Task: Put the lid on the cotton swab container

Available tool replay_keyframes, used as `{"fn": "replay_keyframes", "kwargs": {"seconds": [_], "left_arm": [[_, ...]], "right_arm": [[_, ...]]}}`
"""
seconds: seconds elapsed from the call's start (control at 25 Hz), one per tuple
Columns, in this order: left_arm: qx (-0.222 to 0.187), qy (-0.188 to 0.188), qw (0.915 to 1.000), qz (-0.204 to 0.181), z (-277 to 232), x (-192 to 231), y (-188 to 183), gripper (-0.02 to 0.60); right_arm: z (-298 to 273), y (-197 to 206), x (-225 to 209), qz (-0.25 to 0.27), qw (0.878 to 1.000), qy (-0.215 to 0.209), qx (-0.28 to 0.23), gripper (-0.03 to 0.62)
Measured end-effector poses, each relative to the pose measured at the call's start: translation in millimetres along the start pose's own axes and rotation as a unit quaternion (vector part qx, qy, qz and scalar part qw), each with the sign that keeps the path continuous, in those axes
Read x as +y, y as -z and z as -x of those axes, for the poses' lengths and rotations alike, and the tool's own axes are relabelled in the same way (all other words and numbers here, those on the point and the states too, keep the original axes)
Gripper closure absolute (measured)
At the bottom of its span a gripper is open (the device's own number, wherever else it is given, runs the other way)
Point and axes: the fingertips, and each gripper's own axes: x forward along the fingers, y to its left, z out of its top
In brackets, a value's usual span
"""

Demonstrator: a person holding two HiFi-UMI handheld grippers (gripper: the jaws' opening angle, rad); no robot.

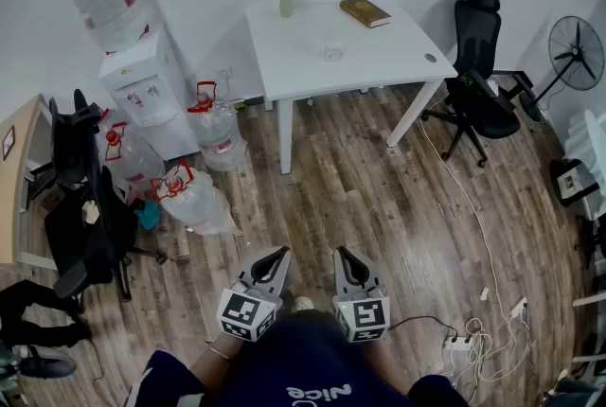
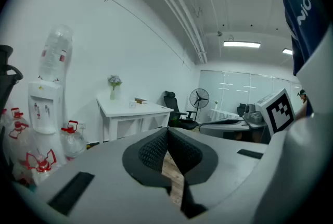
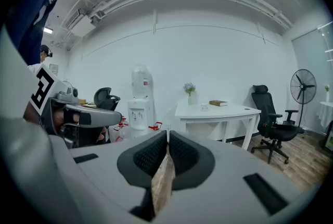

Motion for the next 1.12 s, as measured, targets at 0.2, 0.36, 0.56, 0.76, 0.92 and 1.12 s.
{"fn": "replay_keyframes", "kwargs": {"seconds": [0.2,0.36,0.56,0.76,0.92,1.12], "left_arm": [[0.008,0.015,0.9995,-0.025,-5.5,27.5,-6.0,0.561],[0.009,0.026,0.9989,-0.038,-12.6,54.6,-10.5,0.561],[0.006,0.032,0.9992,-0.025,-23.5,92.3,-17.1,0.561],[0.008,0.032,0.9993,-0.017,-34.7,115.4,-20.9,0.561],[0.017,0.041,0.9989,-0.015,-46.4,119.1,-17.2,0.56],[0.01,0.056,0.9983,0.007,-73.9,124.4,-16.3,0.56]], "right_arm": [[-25.2,-7.6,13.6,-0.005,1.0,0.01,-0.009,0.54],[-51.2,-15.4,17.2,-0.006,1.0,0.022,-0.013,0.537],[-80.9,-27.2,17.9,-0.017,0.999,0.035,-0.021,0.537],[-94.4,-24.8,20.8,-0.031,0.998,0.042,-0.015,0.537],[-106.2,-18.0,15.3,-0.036,0.999,0.041,0.0,0.537],[-137.3,-15.2,-1.5,-0.029,0.999,0.016,0.007,0.537]]}}
